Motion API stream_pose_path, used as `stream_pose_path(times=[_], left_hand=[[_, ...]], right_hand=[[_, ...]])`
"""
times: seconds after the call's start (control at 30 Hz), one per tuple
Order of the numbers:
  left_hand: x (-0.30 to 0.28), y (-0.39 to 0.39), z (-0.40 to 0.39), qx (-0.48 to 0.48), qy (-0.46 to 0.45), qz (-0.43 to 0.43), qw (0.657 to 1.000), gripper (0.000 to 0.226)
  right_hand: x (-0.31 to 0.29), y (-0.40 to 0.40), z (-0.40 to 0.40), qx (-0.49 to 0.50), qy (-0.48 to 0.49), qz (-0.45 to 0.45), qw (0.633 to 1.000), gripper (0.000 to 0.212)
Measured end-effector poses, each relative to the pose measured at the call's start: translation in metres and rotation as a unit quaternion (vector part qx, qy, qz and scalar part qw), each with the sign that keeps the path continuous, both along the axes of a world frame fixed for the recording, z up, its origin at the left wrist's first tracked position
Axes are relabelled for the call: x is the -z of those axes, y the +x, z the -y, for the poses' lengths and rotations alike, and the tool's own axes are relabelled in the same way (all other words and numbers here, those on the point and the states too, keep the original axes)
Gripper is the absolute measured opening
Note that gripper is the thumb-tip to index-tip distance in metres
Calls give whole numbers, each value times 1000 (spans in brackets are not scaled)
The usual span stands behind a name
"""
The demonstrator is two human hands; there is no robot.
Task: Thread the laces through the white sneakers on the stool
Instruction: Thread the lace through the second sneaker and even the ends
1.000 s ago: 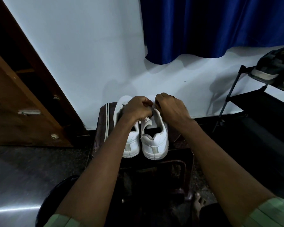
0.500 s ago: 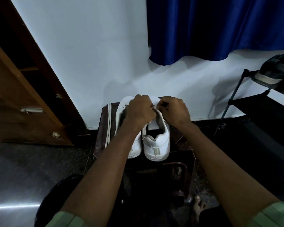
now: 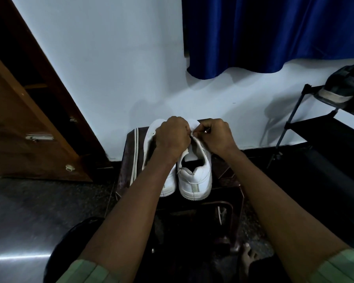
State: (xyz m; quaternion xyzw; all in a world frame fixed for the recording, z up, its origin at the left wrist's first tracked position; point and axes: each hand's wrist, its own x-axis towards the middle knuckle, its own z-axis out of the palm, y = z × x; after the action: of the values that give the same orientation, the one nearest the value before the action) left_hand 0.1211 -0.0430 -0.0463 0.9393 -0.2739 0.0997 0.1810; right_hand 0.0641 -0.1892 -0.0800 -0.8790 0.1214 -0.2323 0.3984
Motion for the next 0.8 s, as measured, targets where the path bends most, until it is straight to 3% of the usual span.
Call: stream_pose_path(times=[0.43,0.5,0.67,0.8], left_hand=[[-4,-9,8,8,86,49,995,21],[-3,-6,7,9,79,48,996,23],[1,1,-4,31,-4,2,1000,16],[3,1,-4,22,-17,5,1000,19]], right_hand=[[-9,0,-4,1,44,-17,999,5],[-12,1,-6,-13,81,-34,996,6],[-9,3,-6,6,63,-71,996,13],[-6,-1,-7,18,78,-49,996,23]])
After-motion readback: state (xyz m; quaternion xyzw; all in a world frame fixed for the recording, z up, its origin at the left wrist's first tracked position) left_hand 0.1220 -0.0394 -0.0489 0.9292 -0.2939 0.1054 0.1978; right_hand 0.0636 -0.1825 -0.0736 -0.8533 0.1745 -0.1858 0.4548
